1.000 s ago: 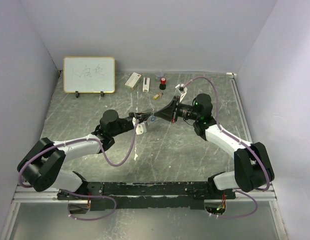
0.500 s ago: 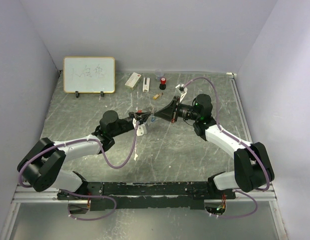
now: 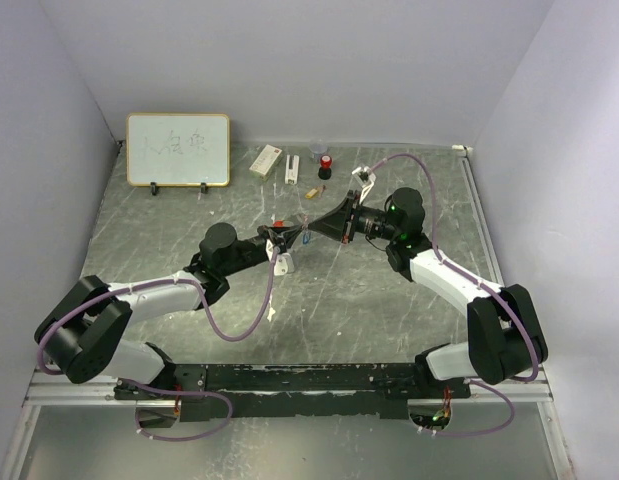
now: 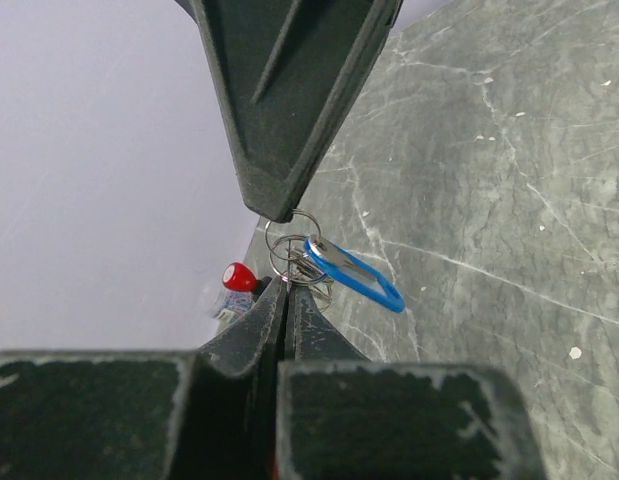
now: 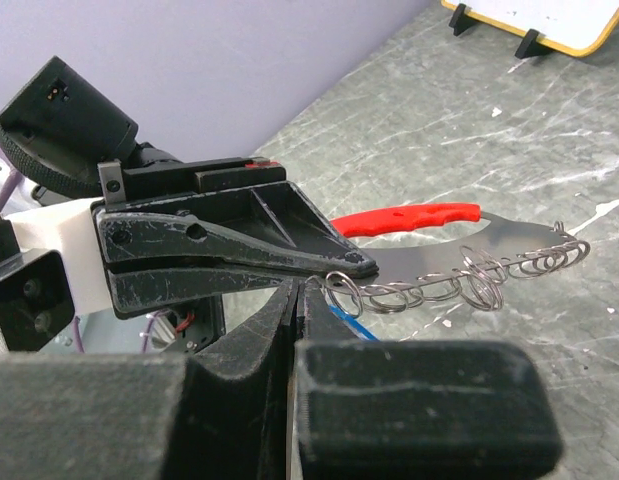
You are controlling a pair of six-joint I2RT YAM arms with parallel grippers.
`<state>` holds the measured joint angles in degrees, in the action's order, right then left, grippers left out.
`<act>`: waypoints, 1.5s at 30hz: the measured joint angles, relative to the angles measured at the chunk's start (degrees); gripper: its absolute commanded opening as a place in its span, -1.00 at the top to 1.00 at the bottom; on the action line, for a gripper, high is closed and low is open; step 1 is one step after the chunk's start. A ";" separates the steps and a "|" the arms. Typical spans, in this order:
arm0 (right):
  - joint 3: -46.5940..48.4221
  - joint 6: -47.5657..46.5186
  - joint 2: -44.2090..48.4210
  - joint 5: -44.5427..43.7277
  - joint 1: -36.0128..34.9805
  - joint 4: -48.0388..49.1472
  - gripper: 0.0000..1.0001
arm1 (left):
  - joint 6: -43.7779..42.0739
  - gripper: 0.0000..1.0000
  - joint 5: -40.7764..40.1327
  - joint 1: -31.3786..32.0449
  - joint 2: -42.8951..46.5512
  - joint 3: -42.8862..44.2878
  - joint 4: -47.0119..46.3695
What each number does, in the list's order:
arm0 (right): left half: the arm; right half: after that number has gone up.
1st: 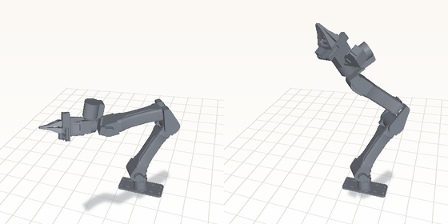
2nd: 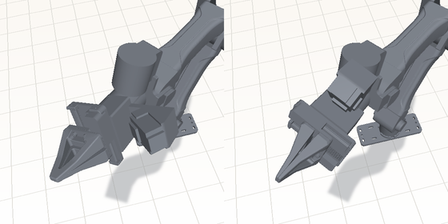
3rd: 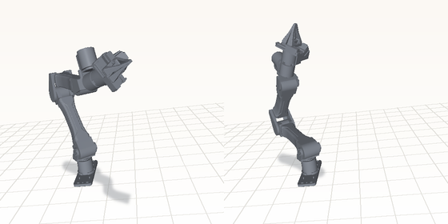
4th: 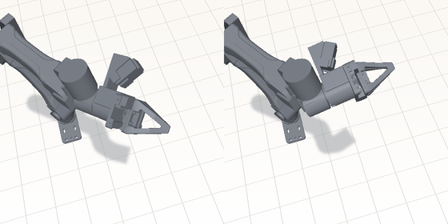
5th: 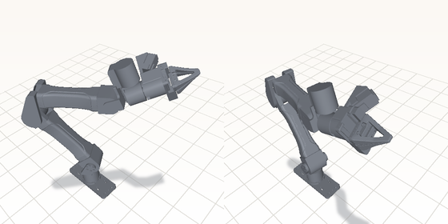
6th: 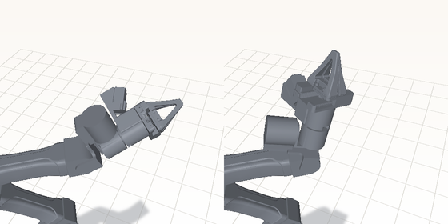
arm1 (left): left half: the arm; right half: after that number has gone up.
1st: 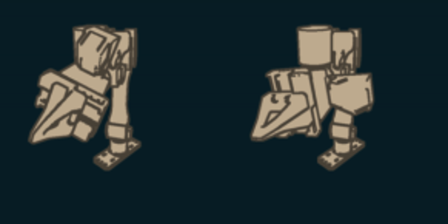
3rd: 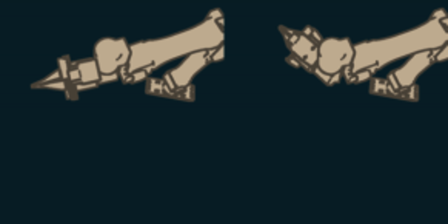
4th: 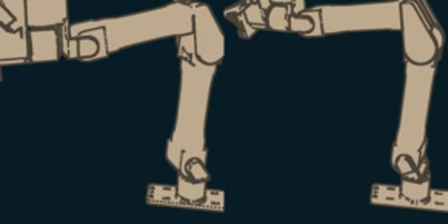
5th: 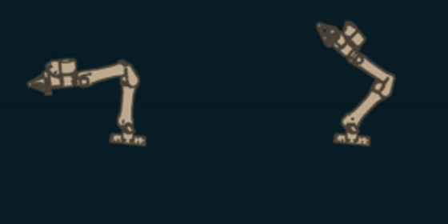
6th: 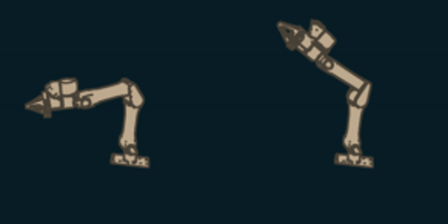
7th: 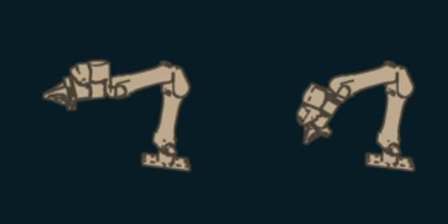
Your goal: Put the keys on the keyring
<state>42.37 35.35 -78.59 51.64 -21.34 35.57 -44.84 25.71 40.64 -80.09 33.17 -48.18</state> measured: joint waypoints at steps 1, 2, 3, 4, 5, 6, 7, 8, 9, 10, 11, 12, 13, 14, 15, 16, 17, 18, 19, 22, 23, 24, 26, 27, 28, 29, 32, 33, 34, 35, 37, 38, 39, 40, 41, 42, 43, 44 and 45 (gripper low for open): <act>0.04 0.04 0.00 -0.07 0.00 0.13 1.00 | -0.09 0.87 0.00 0.02 0.00 -0.04 0.00; 0.07 0.09 0.00 -0.20 0.00 0.22 1.00 | -0.20 0.87 0.00 0.07 0.00 -0.11 -0.04; 0.13 0.17 0.00 -0.22 0.00 0.22 1.00 | -0.28 0.87 0.00 0.09 0.00 -0.13 -0.04; 0.28 0.24 0.00 -0.26 0.00 0.17 1.00 | -0.35 0.87 0.00 0.11 0.00 -0.13 -0.04; 0.50 0.26 0.00 -0.44 0.00 0.17 1.00 | -0.42 0.87 0.02 0.13 0.00 -0.15 -0.07; 0.72 0.28 0.00 -0.50 0.00 0.20 1.00 | -0.52 0.87 0.00 0.17 0.00 -0.22 -0.11; 0.83 0.28 0.00 -0.63 0.00 0.26 1.00 | -0.68 0.86 0.00 0.22 0.00 -0.26 -0.15; 0.96 0.35 0.00 -0.68 0.00 0.33 1.00 | -0.79 0.87 0.02 0.26 0.00 -0.31 -0.17; 1.05 0.42 0.00 -0.85 0.00 0.37 1.00 | -0.87 0.87 0.00 0.33 0.00 -0.37 -0.26; 1.07 0.44 0.00 -0.90 0.00 0.37 1.00 | -0.96 0.87 0.02 0.37 0.00 -0.39 -0.33; 1.07 0.46 0.00 -0.98 0.00 0.37 1.00 | -1.07 0.87 0.02 0.42 0.00 -0.46 -0.39; 1.09 0.46 -0.02 -1.07 0.00 0.35 1.00 | -1.22 0.87 0.00 0.44 0.00 -0.57 -0.48; 1.09 0.50 -0.04 -1.09 0.00 0.35 1.00 | -1.29 0.87 0.00 0.46 0.02 -0.70 -0.48; 1.11 0.59 -0.07 -1.11 0.00 0.33 1.00 | -1.36 0.87 0.00 0.46 0.02 -0.79 -0.50; 1.14 0.63 -0.09 -1.14 0.00 0.33 1.00 | -1.46 0.87 0.00 0.46 0.02 -0.92 -0.50; 1.14 0.68 -0.09 -1.14 0.00 0.31 1.00 | -1.53 0.87 0.00 0.46 0.04 -1.03 -0.52; 1.14 0.70 -0.09 -1.14 0.00 0.33 1.00 | -1.68 0.87 -0.04 0.46 0.07 -1.05 -0.55; 1.14 0.70 -0.09 -1.14 0.00 0.33 1.00 | -1.73 0.87 -0.11 0.48 0.07 -1.09 -0.68; 1.14 0.70 -0.09 -1.14 0.00 0.31 1.00 | -1.75 0.87 -0.22 0.48 0.07 -1.14 -0.87; 1.14 0.85 -0.11 -1.11 0.00 0.33 1.00 | -1.90 0.87 -0.66 0.50 0.07 -1.20 -1.55; 1.14 0.92 -0.11 -1.07 0.00 0.35 1.00 | -1.92 0.87 -0.81 0.50 0.07 -1.20 -1.68; 1.14 1.07 -0.11 -1.07 0.00 0.37 1.00 | -1.95 0.87 -0.98 0.52 0.07 -1.20 -1.73; 1.14 1.14 -0.09 -1.05 0.00 0.37 1.00 | -2.05 0.87 -1.16 0.57 0.07 -1.20 -1.81; 1.14 1.22 -0.09 -1.03 0.00 0.37 1.00 | -2.12 0.87 -1.20 0.59 0.07 -1.20 -1.81; 1.11 1.27 -0.09 -1.03 0.00 0.37 1.00 | -2.14 0.87 -1.25 0.61 0.07 -1.20 -1.84; 1.11 1.29 -0.09 -1.03 0.00 0.35 1.00 | -2.16 0.87 -1.27 0.61 0.07 -1.20 -1.88; 1.11 1.29 -0.09 -0.98 0.00 0.35 1.00 | -2.19 0.87 -1.29 0.70 0.07 -1.20 -2.27; 1.11 1.31 -0.09 -0.94 0.00 0.35 1.00 | -2.23 0.87 -1.27 0.72 0.07 -1.20 -2.54; 1.11 1.36 -0.09 -0.83 0.00 0.35 1.00 | -2.32 0.87 -1.29 0.72 0.07 -1.20 -2.73; 1.11 1.46 -0.09 -0.79 0.00 0.37 1.00 | -2.34 0.86 -1.29 0.72 0.07 -1.20 -2.89; 1.11 1.57 -0.09 -0.63 0.00 0.46 1.00 | -2.36 0.87 -1.29 0.72 0.07 -1.20 -2.99; 1.11 1.70 -0.09 -0.61 0.00 0.52 1.00 | -2.45 0.87 -1.29 0.76 0.07 -1.20 -3.04; 1.11 1.75 -0.09 -0.61 0.00 0.57 1.00 | -2.51 0.86 -1.27 0.79 0.07 -1.20 -3.04; 1.11 1.77 -0.09 -0.61 0.00 0.57 1.00 | -2.54 0.86 -1.29 0.83 0.07 -1.20 -3.04; 1.11 1.81 -0.09 -0.61 0.00 0.59 1.00 | -2.56 0.87 -1.29 0.83 0.07 -1.20 -3.04; 1.11 1.88 -0.09 -0.61 0.00 0.59 1.00 | -2.60 0.87 -1.29 0.85 0.07 -1.20 -3.04; 1.11 1.88 -0.09 -0.61 0.00 0.59 1.00 | -2.64 0.87 -1.29 0.85 0.07 -1.20 -3.06; 1.11 1.90 -0.09 -0.63 0.00 0.57 1.00 | -2.71 0.87 -1.29 0.87 0.07 -1.20 -3.06; 1.11 1.90 -0.11 -0.66 0.00 0.57 1.00 | -2.73 0.86 -1.29 0.87 0.07 -1.20 -3.06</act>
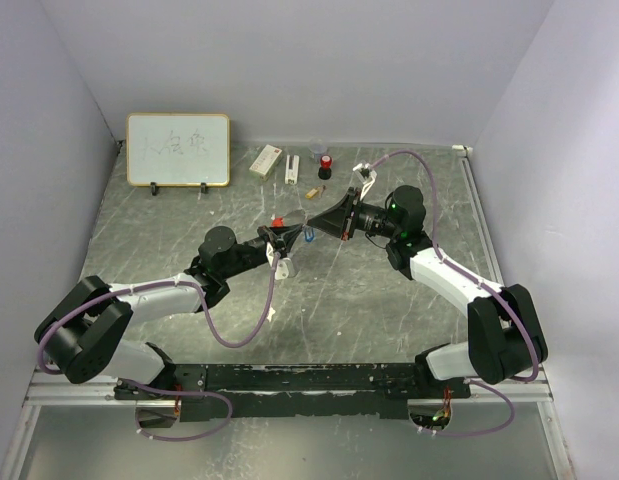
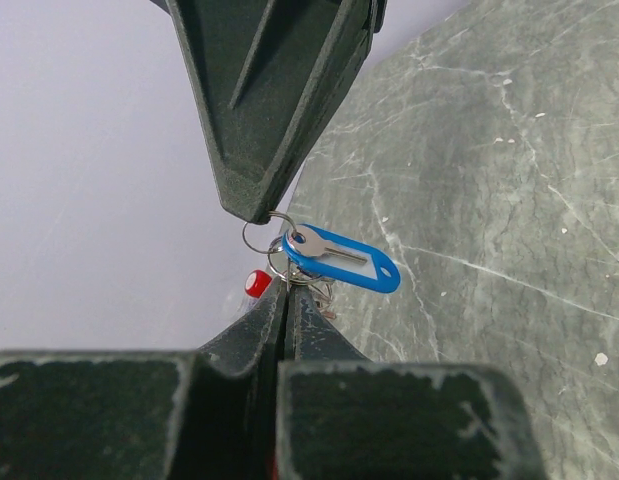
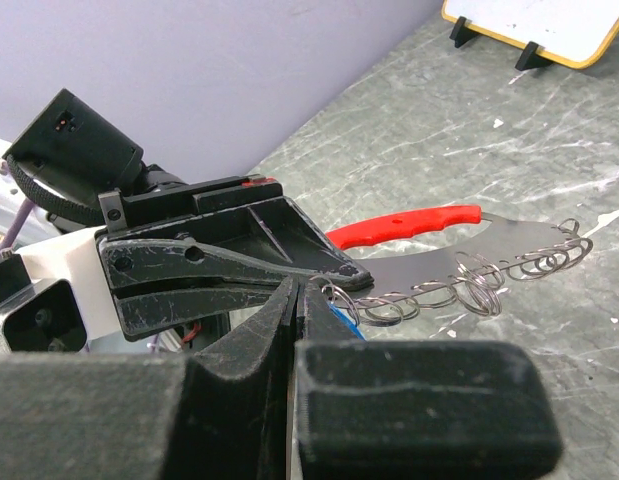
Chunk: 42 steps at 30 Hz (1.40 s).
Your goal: Put the keys on the keyring
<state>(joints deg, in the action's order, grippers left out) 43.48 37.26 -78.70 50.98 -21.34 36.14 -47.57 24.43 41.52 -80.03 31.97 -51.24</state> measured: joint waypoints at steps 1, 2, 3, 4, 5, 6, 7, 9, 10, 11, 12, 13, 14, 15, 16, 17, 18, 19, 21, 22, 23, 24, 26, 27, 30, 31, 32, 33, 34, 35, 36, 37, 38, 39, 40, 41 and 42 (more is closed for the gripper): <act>0.00 0.02 0.00 -0.02 0.00 0.00 1.00 | -0.02 0.87 0.00 0.02 0.00 0.00 -0.02; 0.00 0.02 0.02 -0.02 0.00 0.00 1.00 | -0.02 0.87 0.00 0.02 0.00 -0.02 -0.07; 0.00 0.04 0.02 -0.09 0.00 0.00 1.00 | -0.04 0.86 -0.02 0.02 0.00 -0.04 -0.11; 0.00 0.04 0.00 -0.22 0.00 -0.02 1.00 | -0.04 0.87 -0.02 0.02 0.00 -0.11 -0.28; 0.00 0.04 0.00 -0.33 0.00 -0.02 1.00 | -0.04 0.87 -0.02 0.02 0.00 -0.20 -0.44; 0.00 0.07 0.00 -0.44 0.00 -0.04 1.00 | -0.07 0.87 -0.04 0.02 0.00 -0.26 -0.50; 0.00 0.07 0.00 -0.52 0.00 -0.07 1.00 | -0.09 0.86 -0.07 0.02 0.00 -0.35 -0.66; 0.00 0.09 0.00 -0.85 0.00 -0.26 1.00 | -0.13 0.87 -0.22 0.02 0.04 -0.61 -0.96; 0.00 0.09 0.00 -1.03 0.02 -0.42 1.00 | -0.20 0.87 -0.24 0.02 0.11 -0.70 -1.03; 0.00 0.11 0.00 -1.25 0.02 -0.52 1.00 | -0.24 0.87 -0.28 0.07 0.15 -0.74 -1.16; 0.00 0.15 0.00 -1.38 0.04 -0.57 1.00 | -0.24 0.86 -0.31 0.07 0.20 -0.79 -1.22; 0.00 0.24 0.00 -1.51 0.07 -0.59 1.00 | -0.24 0.87 -0.42 0.09 0.24 -0.87 -1.31; 0.00 0.26 0.00 -1.64 0.11 -0.59 1.00 | -0.26 0.87 -0.46 0.09 0.28 -0.94 -1.36; 0.00 0.31 0.00 -1.75 0.15 -0.61 1.00 | -0.26 0.87 -0.59 0.09 0.31 -1.03 -1.40; 0.00 0.37 0.00 -1.90 0.20 -0.63 1.00 | -0.26 0.87 -0.70 0.11 0.33 -1.07 -1.49; 0.00 0.42 0.00 -1.99 0.28 -0.63 1.00 | -0.26 0.87 -0.79 0.11 0.35 -1.09 -1.55; 0.00 0.46 0.00 -2.08 0.31 -0.63 1.00 | -0.26 0.87 -0.87 0.11 0.37 -1.11 -1.60; 0.00 0.52 0.00 -2.16 0.37 -0.61 1.00 | -0.26 0.87 -0.92 0.11 0.44 -1.20 -1.66; 0.00 0.66 0.00 -2.36 0.46 -0.66 1.00 | -0.26 0.87 -1.01 0.11 0.57 -1.40 -1.73; 0.00 0.68 0.00 -2.43 0.52 -0.72 1.00 | -0.26 0.87 -1.07 0.11 0.63 -1.46 -1.75; -0.02 0.70 0.00 -2.54 0.59 -0.81 1.00 | -0.26 0.87 -1.25 0.11 0.66 -1.51 -1.88; -0.02 0.68 0.00 -2.60 0.66 -0.83 1.00 | -0.24 0.87 -1.33 0.13 0.70 -1.60 -1.99; -0.04 0.68 0.02 -2.80 0.83 -0.90 1.00 | -0.22 0.87 -1.68 0.13 0.76 -1.73 -2.21; -0.04 0.68 0.02 -2.86 0.90 -0.92 1.00 | -0.20 0.86 -1.97 0.17 0.76 -1.73 -2.36; -0.04 0.68 0.07 -2.97 1.05 -0.92 1.00 | 0.00 0.87 -2.78 0.20 0.74 -1.73 -2.91; -0.04 0.70 0.07 -2.99 1.09 -0.92 1.00 | 0.04 0.86 -3.08 0.22 0.74 -1.73 -3.08; -0.04 0.70 0.11 -2.97 1.09 -0.92 1.00 | 0.11 0.86 -3.45 0.22 0.74 -1.73 -3.37; -0.07 0.70 0.13 -2.97 1.09 -0.92 1.00 | 0.26 0.86 -3.76 0.22 0.74 -1.73 -3.63; -0.07 0.70 0.13 -2.97 1.09 -0.92 1.00 | 0.33 0.87 -4.00 0.22 0.74 -1.73 -3.91; -0.07 0.68 0.13 -2.97 1.09 -0.94 1.00 | 0.48 0.87 -4.35 0.22 0.74 -1.73 -4.24; -0.07 0.70 0.13 -2.97 1.09 -0.98 1.00 | 0.63 0.87 -4.74 0.22 0.72 -1.73 -4.61; -0.07 0.70 0.13 -2.97 1.09 -1.03 1.00 | 0.70 0.87 -4.94 0.22 0.68 -1.73 -4.85; -0.07 0.68 0.17 -2.97 1.09 -1.07 1.00 | 0.92 0.87 -5.20 0.22 0.57 -1.73 -5.14; -0.07 0.70 0.20 -2.99 1.09 -1.09 1.00 | 1.11 0.87 -5.38 0.22 0.42 -1.73 -5.35; -0.11 0.68 0.24 -2.99 1.09 -1.09 1.00 | 1.27 0.86 -5.62 0.22 0.24 -1.73 -5.51; -0.15 0.68 0.35 -2.99 1.09 -1.14 1.00 | 1.40 0.87 -5.84 0.22 0.07 -1.73 -5.60; -0.17 0.68 0.44 -3.02 1.09 -1.18 1.00 | 1.57 0.87 -6.05 0.22 -0.13 -1.73 -5.68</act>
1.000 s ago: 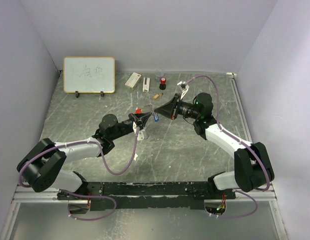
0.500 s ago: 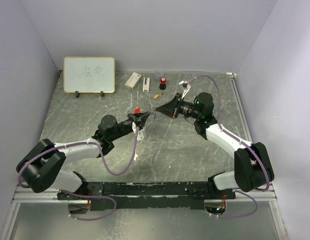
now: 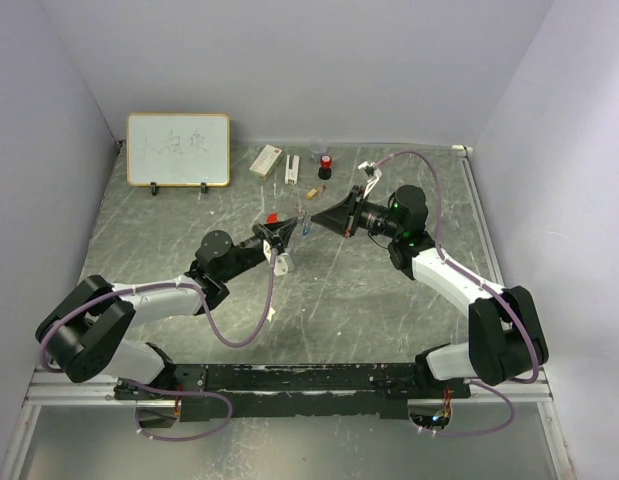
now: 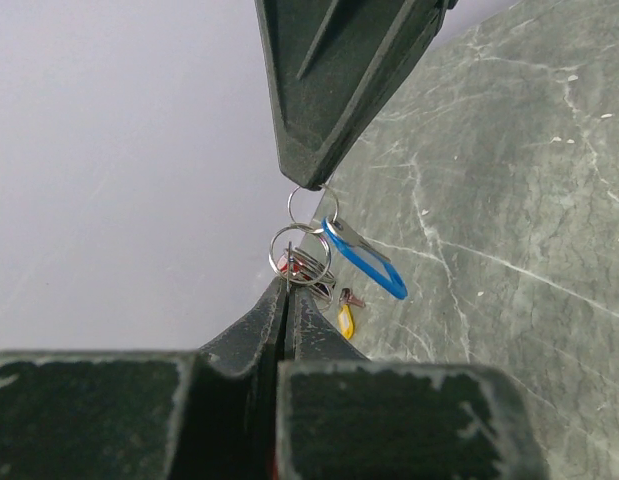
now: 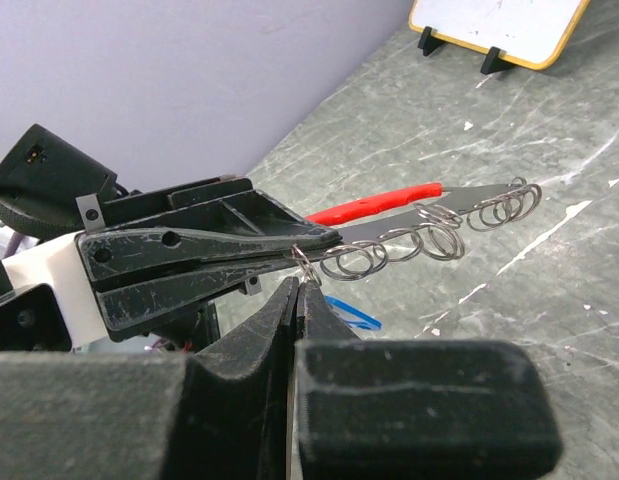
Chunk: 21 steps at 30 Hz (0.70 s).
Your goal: Put the keys on the keyring
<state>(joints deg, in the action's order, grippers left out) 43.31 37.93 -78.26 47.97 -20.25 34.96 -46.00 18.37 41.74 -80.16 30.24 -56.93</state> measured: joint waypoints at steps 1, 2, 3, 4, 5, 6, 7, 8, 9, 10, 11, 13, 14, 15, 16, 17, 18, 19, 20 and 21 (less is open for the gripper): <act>-0.02 0.00 0.04 0.02 0.00 -0.02 1.00 | 0.13 0.87 -0.20 0.00 -0.20 0.00 -0.20; -0.04 0.00 0.13 0.02 0.00 -0.11 1.00 | 0.31 0.87 -0.33 0.00 -0.39 0.00 -0.35; -0.04 0.00 0.20 -0.02 0.00 -0.13 1.00 | 0.44 0.86 -0.44 0.00 -0.48 0.00 -0.37; -0.04 -0.02 0.24 -0.04 0.00 -0.15 1.00 | 0.61 0.86 -0.61 0.02 -0.52 0.00 -0.44; -0.04 -0.02 0.37 -0.20 0.02 -0.26 1.00 | 0.68 0.86 -0.79 0.02 -0.55 0.00 -0.57; -0.07 -0.04 0.46 -0.35 0.02 -0.39 1.00 | 0.85 0.87 -0.94 0.02 -0.55 0.00 -0.63; -0.09 -0.04 0.55 -0.48 0.02 -0.50 1.00 | 0.98 0.87 -1.14 0.04 -0.55 0.00 -0.72; -0.15 -0.04 0.66 -0.66 0.02 -0.57 1.00 | 1.07 0.87 -1.33 0.07 -0.55 0.00 -0.76; -0.28 -0.07 0.70 -0.83 0.02 -0.59 1.00 | 1.29 0.86 -1.46 0.09 -0.57 0.00 -0.85; -0.37 -0.07 0.72 -0.92 0.02 -0.72 1.00 | 1.44 0.86 -1.60 0.11 -0.59 0.00 -1.01; -0.39 -0.07 0.72 -1.03 0.04 -0.92 1.00 | 1.60 0.87 -1.73 0.11 -0.63 0.00 -1.27; -0.52 -0.07 0.72 -1.16 0.04 -1.05 1.00 | 1.92 0.87 -2.01 0.11 -0.66 0.00 -1.86; -0.59 -0.07 0.72 -1.25 0.04 -1.05 1.00 | 2.10 0.87 -2.12 0.11 -0.66 0.00 -2.03; -0.66 -0.07 0.72 -1.29 0.04 -1.11 1.00 | 2.36 0.87 -2.27 0.11 -0.66 0.00 -2.27; -0.68 -0.07 0.72 -1.31 0.07 -1.25 1.00 | 2.58 0.87 -2.36 0.11 -0.66 0.00 -2.47; -0.68 -0.07 0.72 -1.33 0.07 -1.42 1.00 | 2.86 0.86 -2.51 0.11 -0.66 0.00 -2.78; -0.68 -0.07 0.70 -1.33 0.07 -1.46 1.00 | 3.02 0.87 -2.56 0.11 -0.66 0.00 -2.99; -0.70 -0.07 0.70 -1.36 0.07 -1.46 1.00 | 3.23 0.87 -2.62 0.11 -0.66 0.00 -3.26; -0.70 -0.07 0.70 -1.38 0.11 -1.46 1.00 | 3.45 0.87 -2.69 0.11 -0.66 0.00 -3.43; -0.70 -0.04 0.66 -1.38 0.17 -1.46 1.00 | 3.63 0.86 -2.71 0.11 -0.66 0.00 -3.54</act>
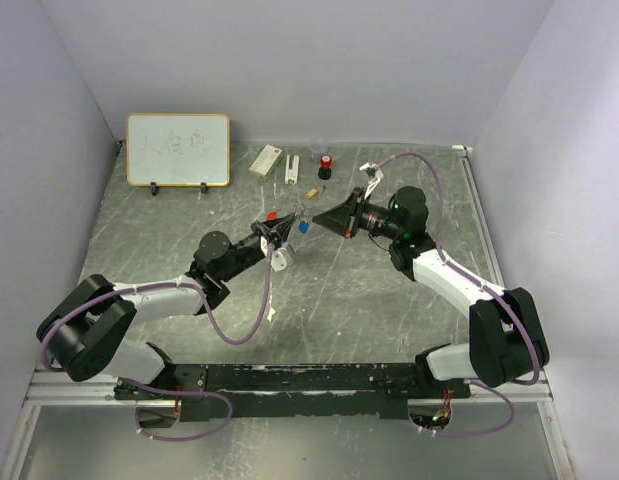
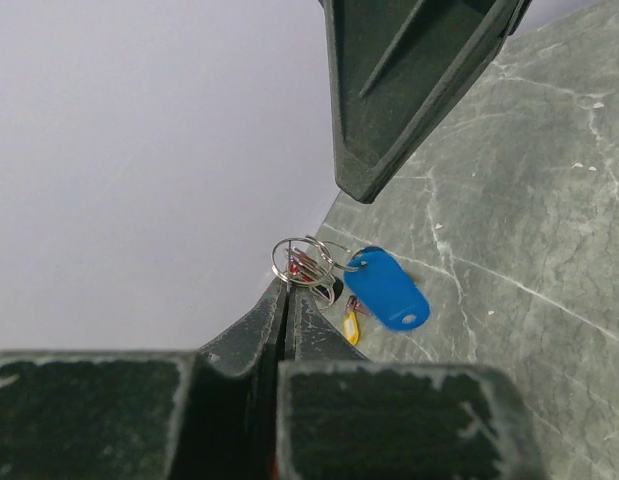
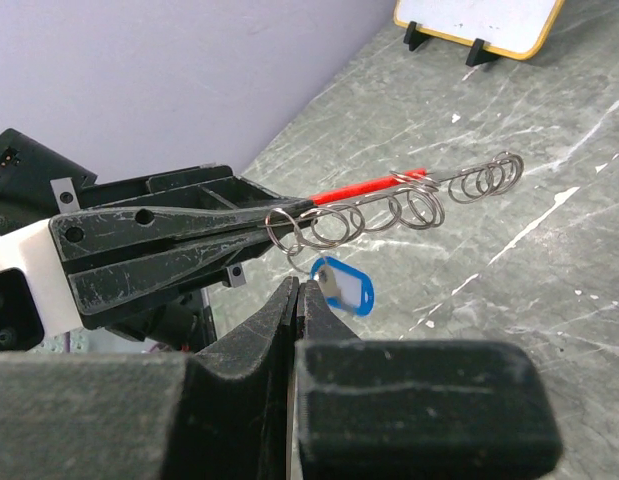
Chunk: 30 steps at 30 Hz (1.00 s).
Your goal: Put the keys on the keyring
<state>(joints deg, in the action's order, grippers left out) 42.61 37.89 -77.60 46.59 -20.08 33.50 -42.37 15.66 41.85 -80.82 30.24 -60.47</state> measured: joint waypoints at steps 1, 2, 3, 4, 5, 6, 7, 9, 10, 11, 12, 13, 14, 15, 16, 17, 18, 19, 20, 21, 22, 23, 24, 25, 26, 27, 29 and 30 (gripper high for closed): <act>0.00 0.00 -0.02 -0.04 0.04 0.02 1.00 | 0.17 0.87 0.00 0.00 0.00 0.00 -0.13; -0.02 0.00 -0.04 -0.07 0.11 0.02 1.00 | 0.31 0.87 0.00 0.00 0.00 0.00 -0.20; -0.09 0.00 -0.07 -0.09 0.15 0.02 1.00 | 0.44 0.87 -0.02 0.00 0.00 0.00 -0.33; -0.11 0.00 -0.09 -0.07 0.15 0.00 1.00 | 0.48 0.87 -0.02 0.00 0.00 0.00 -0.44; -0.11 -0.02 -0.11 -0.09 0.15 0.00 1.00 | 0.61 0.87 -0.02 0.00 0.00 0.00 -0.55; -0.11 -0.11 -0.11 -0.11 0.15 -0.04 0.88 | 0.68 0.87 -0.02 0.00 0.00 0.00 -0.63; -0.11 -0.37 -0.11 -0.24 0.15 -0.22 0.66 | 0.81 0.86 -0.02 0.00 0.00 0.00 -0.66; -0.11 -0.96 -0.11 -0.83 0.15 -0.92 0.31 | 0.96 0.87 -0.04 0.00 0.00 0.00 -0.61; -0.11 -1.40 -0.11 -1.20 0.17 -1.38 0.21 | 1.09 0.87 -0.02 0.00 0.00 0.02 -0.61; -0.15 -1.70 -0.11 -1.36 0.22 -1.60 0.15 | 1.29 0.86 -0.02 0.00 0.00 0.02 -0.59; -0.24 -2.19 -0.11 -1.60 0.24 -1.70 0.12 | 1.51 0.86 -0.02 0.00 0.00 0.02 -0.59; -0.44 -2.51 -0.09 -1.75 0.24 -1.70 0.11 | 1.64 0.86 -0.02 0.00 0.00 0.02 -0.57; -0.79 -2.82 0.00 -2.05 0.24 -1.66 0.11 | 1.99 0.87 -0.02 0.00 0.00 0.02 -0.57; -1.16 -3.02 0.11 -2.14 0.24 -1.55 0.11 | 2.27 0.86 -0.02 0.00 0.00 0.02 -0.57; -1.75 -3.15 0.22 -2.25 0.24 -1.16 0.11 | 2.64 0.87 -0.02 0.00 0.00 0.02 -0.57; -2.23 -3.26 0.22 -2.25 0.24 -0.76 0.11 | 2.95 0.86 -0.02 0.00 0.00 0.02 -0.55; -2.64 -3.30 0.22 -2.21 0.24 -0.28 0.11 | 3.37 0.86 0.00 0.00 0.00 0.02 -0.57; -3.04 -3.28 0.20 -2.10 0.26 0.20 0.11 | 3.80 0.87 0.00 0.00 0.00 0.02 -0.57; -3.28 -3.23 0.20 -1.97 0.26 0.74 0.11 | 4.15 0.86 0.00 0.00 0.00 0.02 -0.57; -3.58 -3.08 0.09 -1.57 0.26 1.81 0.10 | 4.74 0.86 0.00 0.00 0.02 0.02 -0.57; -3.76 -2.89 -0.04 -1.09 0.24 2.97 0.10 | 5.18 0.87 0.00 0.00 0.02 0.02 -0.57; -3.85 -2.58 -0.26 -0.70 0.24 4.15 0.09 | 5.51 0.87 0.00 0.00 0.02 0.02 -0.57; -3.89 -2.27 -0.52 -0.28 0.26 5.44 0.08 | 5.90 0.86 0.00 0.00 0.02 0.02 -0.57; -3.91 -1.99 -0.79 0.17 0.26 6.64 0.07 | 6.36 0.87 0.02 0.00 0.02 0.02 -0.57; -3.91 -1.86 -1.01 0.44 0.24 7.50 0.07 | 6.71 0.87 0.02 0.00 0.02 0.02 -0.57; -3.91 -1.66 -1.25 0.76 0.24 8.35 0.06 | 7.10 0.87 0.02 0.00 0.02 0.02 -0.57; -3.91 -1.51 -1.49 1.20 0.24 9.46 0.05 | 7.72 0.86 0.00 0.00 0.02 0.02 -0.52; -3.91 -1.53 -1.60 1.38 0.24 9.77 0.04 | 8.00 0.86 0.00 0.00 0.02 0.09 -0.44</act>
<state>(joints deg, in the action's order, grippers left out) 38.70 36.36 -79.20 47.97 -19.84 43.27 -34.37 15.66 41.85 -80.79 30.33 -60.90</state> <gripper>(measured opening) 0.470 0.075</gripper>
